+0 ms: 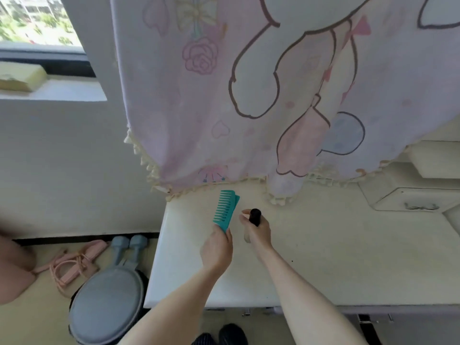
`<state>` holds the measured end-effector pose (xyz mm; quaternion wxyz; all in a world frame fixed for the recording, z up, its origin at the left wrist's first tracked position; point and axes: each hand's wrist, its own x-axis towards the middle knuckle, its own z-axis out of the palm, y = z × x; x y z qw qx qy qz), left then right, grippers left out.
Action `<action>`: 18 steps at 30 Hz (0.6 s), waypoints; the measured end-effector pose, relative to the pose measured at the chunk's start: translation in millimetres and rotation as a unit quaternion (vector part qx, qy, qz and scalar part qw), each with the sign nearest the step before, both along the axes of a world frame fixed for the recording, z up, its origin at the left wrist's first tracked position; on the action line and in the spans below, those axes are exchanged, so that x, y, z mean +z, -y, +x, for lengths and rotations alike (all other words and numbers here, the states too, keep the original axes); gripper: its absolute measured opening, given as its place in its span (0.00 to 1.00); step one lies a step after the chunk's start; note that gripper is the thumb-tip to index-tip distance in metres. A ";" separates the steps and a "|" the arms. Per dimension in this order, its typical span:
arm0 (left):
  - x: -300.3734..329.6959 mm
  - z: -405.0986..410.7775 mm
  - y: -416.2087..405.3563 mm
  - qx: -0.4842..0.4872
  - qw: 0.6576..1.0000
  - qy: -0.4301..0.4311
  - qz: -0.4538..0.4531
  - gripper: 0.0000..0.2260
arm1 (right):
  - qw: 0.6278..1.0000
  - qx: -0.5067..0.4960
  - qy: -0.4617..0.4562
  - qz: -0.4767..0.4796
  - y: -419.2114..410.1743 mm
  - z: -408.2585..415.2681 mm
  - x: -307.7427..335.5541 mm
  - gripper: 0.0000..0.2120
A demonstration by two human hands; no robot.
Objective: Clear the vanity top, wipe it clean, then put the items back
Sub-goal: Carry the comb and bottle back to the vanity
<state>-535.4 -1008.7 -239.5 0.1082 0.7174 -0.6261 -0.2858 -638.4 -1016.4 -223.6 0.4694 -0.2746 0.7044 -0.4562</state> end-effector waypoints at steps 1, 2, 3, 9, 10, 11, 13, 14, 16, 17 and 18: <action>-5.8 -3.0 1.9 0.002 1.000 -0.003 0.010 0.13 | 1.000 0.006 -0.008 -0.002 3.5 -1.3 -7.6 0.05; -10.9 -5.5 3.7 0.002 1.000 -0.007 0.022 0.12 | 1.000 0.011 -0.021 -0.003 7.2 -3.0 -14.1 0.05; -15.3 -7.6 5.4 0.002 0.999 -0.011 0.034 0.12 | 0.999 0.014 -0.036 -0.002 11.4 -4.7 -20.3 0.06; -36.5 -22.2 17.0 0.025 0.996 -0.043 0.080 0.07 | 0.999 0.037 -0.029 -0.013 31.1 -14.1 -31.0 0.05; -38.6 -24.5 19.3 0.022 0.996 -0.043 0.078 0.08 | 0.999 0.044 -0.027 -0.015 33.7 -14.9 -31.8 0.05; -40.5 -26.4 21.1 0.014 0.996 -0.039 0.075 0.09 | 0.998 0.050 -0.026 -0.018 36.5 -15.6 -32.9 0.05; -43.2 -28.3 23.8 -0.005 0.998 -0.020 0.067 0.10 | 0.997 0.065 -0.031 -0.013 40.7 -17.0 -35.6 0.06; -44.5 -28.1 24.8 -0.015 0.998 -0.004 0.062 0.11 | 0.997 0.071 -0.034 -0.010 42.2 -17.5 -36.7 0.07; -45.7 -26.3 26.9 -0.037 0.997 0.045 0.049 0.12 | 0.997 0.077 -0.032 -0.005 43.0 -17.2 -37.6 0.07; -45.2 -25.3 27.9 -0.046 0.996 0.067 0.044 0.12 | 0.996 0.078 -0.031 -0.003 42.7 -17.3 -39.0 0.07; -44.1 -24.7 28.8 -0.055 0.994 0.081 0.042 0.13 | 0.996 0.082 -0.032 -0.002 41.9 -18.0 -39.4 0.08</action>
